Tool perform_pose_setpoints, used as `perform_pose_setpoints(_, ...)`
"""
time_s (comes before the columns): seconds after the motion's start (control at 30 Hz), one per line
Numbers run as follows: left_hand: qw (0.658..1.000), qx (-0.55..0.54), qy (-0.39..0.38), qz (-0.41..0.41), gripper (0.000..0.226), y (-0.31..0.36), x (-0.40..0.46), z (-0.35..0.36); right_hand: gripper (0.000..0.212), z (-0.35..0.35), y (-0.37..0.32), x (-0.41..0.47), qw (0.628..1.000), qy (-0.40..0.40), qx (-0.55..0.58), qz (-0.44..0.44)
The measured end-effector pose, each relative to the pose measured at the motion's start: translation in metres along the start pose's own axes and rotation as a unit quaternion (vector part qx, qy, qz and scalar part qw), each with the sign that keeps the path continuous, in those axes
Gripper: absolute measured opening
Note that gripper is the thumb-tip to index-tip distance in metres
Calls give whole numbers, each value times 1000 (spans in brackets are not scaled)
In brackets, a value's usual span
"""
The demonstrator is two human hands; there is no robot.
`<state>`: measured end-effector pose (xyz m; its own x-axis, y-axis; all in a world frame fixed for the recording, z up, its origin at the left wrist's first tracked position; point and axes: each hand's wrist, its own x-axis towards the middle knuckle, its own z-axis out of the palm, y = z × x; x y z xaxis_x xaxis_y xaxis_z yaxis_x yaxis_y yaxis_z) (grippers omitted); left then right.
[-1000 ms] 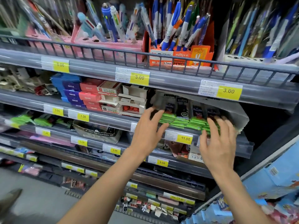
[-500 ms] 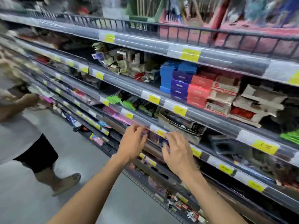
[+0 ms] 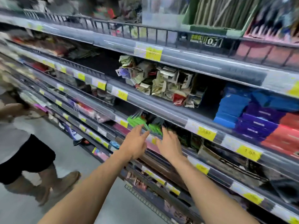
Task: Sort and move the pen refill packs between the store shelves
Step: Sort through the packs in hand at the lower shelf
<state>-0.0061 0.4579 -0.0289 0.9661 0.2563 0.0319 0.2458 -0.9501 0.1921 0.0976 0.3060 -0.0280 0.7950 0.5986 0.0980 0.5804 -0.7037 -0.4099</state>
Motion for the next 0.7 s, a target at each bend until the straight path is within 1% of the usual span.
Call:
perform_pose_setpoints(0.1,999,-1,8,42,66,-9,8,8,70,18,-9,20,999,19,-14,42)
perform_pose_setpoints(0.23,993,-58,59,87,61,-25,10,18,50,30,-21,23,992,92,-51,76)
perform_pose_setpoints(0.33,988,-84,54,114,58,-37,16,18,35,33,-30,25,986,121,-82,85)
perform_pose_setpoints(0.43,980,-129,51,142,52,-49,22,11,28,28,-41,25,976,157,-107,107)
perform_pose_setpoints(0.5,973,-169,41,152,47,-53,26,5,23,21,-49,23,963,208,-115,129)
perform_pose_setpoints(0.57,960,-244,10,136,41,-50,31,-3,19,15,-57,18,943,277,-131,132)
perform_pose_setpoints(0.6,947,-304,-12,107,37,-45,35,-9,19,15,-63,13,932,310,-135,129)
perform_pose_setpoints(0.63,919,-386,-45,65,35,-40,39,-17,21,16,-69,7,922,339,-136,126)
perform_pose_setpoints(0.67,871,-482,-91,15,36,-34,44,-26,26,20,-77,-2,913,365,-139,119)
perform_pose_setpoints(0.7,805,-575,-142,-32,38,-29,47,-32,31,27,-85,-12,908,382,-142,100)
